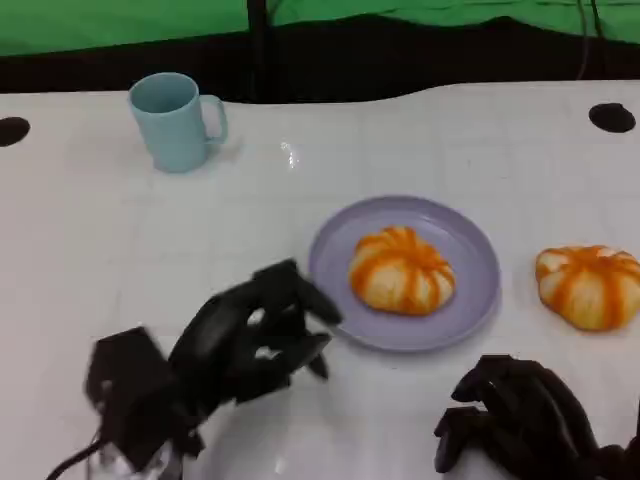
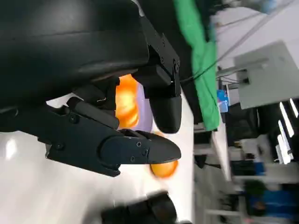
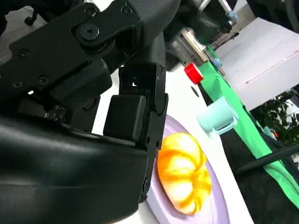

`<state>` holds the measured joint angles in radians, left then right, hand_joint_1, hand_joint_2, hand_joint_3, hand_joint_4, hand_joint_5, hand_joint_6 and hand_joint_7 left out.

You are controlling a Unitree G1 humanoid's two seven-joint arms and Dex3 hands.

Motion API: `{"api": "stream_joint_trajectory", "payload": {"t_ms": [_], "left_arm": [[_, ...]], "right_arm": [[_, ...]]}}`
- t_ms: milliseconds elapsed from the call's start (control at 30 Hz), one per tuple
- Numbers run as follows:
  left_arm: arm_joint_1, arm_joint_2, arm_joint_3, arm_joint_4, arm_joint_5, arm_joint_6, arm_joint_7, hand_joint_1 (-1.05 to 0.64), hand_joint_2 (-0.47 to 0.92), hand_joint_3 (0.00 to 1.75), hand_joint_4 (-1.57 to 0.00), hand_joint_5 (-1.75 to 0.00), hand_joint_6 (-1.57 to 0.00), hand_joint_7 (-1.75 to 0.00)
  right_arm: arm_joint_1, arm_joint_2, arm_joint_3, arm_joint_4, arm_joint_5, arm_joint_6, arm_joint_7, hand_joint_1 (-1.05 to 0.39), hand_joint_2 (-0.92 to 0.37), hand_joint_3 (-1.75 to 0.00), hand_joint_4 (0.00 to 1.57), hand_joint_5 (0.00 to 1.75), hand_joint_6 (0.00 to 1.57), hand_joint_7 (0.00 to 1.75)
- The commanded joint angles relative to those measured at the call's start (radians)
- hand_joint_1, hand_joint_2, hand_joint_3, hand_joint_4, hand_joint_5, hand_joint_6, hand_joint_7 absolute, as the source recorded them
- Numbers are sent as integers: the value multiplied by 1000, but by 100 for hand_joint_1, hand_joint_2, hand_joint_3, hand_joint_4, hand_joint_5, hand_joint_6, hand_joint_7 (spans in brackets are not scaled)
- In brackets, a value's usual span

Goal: Grasp the bread from the table and place it into the plate.

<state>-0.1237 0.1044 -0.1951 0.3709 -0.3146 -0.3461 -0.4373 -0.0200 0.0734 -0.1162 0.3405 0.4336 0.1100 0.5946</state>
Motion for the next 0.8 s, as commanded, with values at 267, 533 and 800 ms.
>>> {"api": "stream_joint_trajectory", "payload": {"t_ms": [267, 533, 800], "left_arm": [[136, -25, 132, -132, -242, 293, -216, -68, 92, 25, -85, -175, -66, -175], [181, -55, 176, -163, -273, 395, -249, -70, 92, 21, -92, -175, -71, -175], [159, -74, 206, -137, -261, 403, -261, -70, 92, 23, -93, -175, -70, -175]], "right_arm": [[27, -10, 6, -53, 6, 39, -26, -103, -71, 0, 157, 77, 157, 39], [28, -12, 8, -58, 7, 38, -25, -100, -73, -1, 156, 77, 157, 39], [19, -15, 5, -48, 13, 40, -22, -101, -72, 0, 156, 77, 157, 37]]}}
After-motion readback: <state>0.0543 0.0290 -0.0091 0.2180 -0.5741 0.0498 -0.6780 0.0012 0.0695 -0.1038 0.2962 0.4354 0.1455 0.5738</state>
